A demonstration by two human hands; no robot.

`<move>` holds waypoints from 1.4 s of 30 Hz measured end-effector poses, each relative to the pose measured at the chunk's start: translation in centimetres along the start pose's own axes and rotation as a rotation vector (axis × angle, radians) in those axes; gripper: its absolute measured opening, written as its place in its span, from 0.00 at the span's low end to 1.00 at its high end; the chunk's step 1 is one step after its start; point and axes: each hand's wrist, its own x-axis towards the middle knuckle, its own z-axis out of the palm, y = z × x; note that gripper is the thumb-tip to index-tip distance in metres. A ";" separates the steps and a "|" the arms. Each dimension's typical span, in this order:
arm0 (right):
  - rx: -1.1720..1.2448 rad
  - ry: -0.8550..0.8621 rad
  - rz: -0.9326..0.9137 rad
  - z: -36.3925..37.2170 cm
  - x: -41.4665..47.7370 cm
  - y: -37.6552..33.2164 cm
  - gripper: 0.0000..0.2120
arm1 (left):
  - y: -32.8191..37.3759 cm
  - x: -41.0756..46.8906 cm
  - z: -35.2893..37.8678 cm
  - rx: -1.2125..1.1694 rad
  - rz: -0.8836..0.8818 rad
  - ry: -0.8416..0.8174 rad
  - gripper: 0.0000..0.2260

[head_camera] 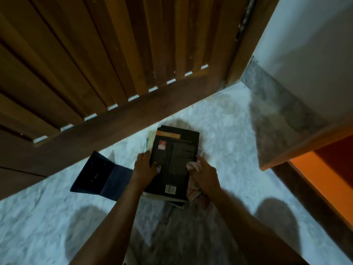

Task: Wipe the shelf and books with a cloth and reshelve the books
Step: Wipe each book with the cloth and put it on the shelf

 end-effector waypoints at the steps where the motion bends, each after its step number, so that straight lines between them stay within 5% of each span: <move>1: -0.001 -0.002 0.022 0.2 0.1 0.2 0.22 | -0.2 0.2 0.2 -0.044 -0.001 0.000 0.22; 16: 0.109 0.155 -0.119 3.7 -1.9 -1.5 0.27 | -0.9 -1.3 -0.7 -0.329 -0.012 -0.008 0.19; 23: 0.080 0.155 -0.253 1.7 -4.4 -3.9 0.29 | 1.8 -4.1 -2.9 -0.450 -0.030 0.215 0.16; 32: 0.231 0.182 -0.438 -11.1 -8.8 -12.3 0.26 | 12.7 -11.7 -10.9 -0.884 0.468 0.180 0.20; 39: 0.329 0.439 -0.530 -18.8 -13.9 -17.1 0.08 | 20.7 -19.0 -13.7 -1.018 0.765 0.167 0.20; 42: 0.405 0.460 -0.529 -20.5 -15.4 -17.1 0.08 | 22.7 -21.1 -13.6 -1.053 0.839 0.148 0.20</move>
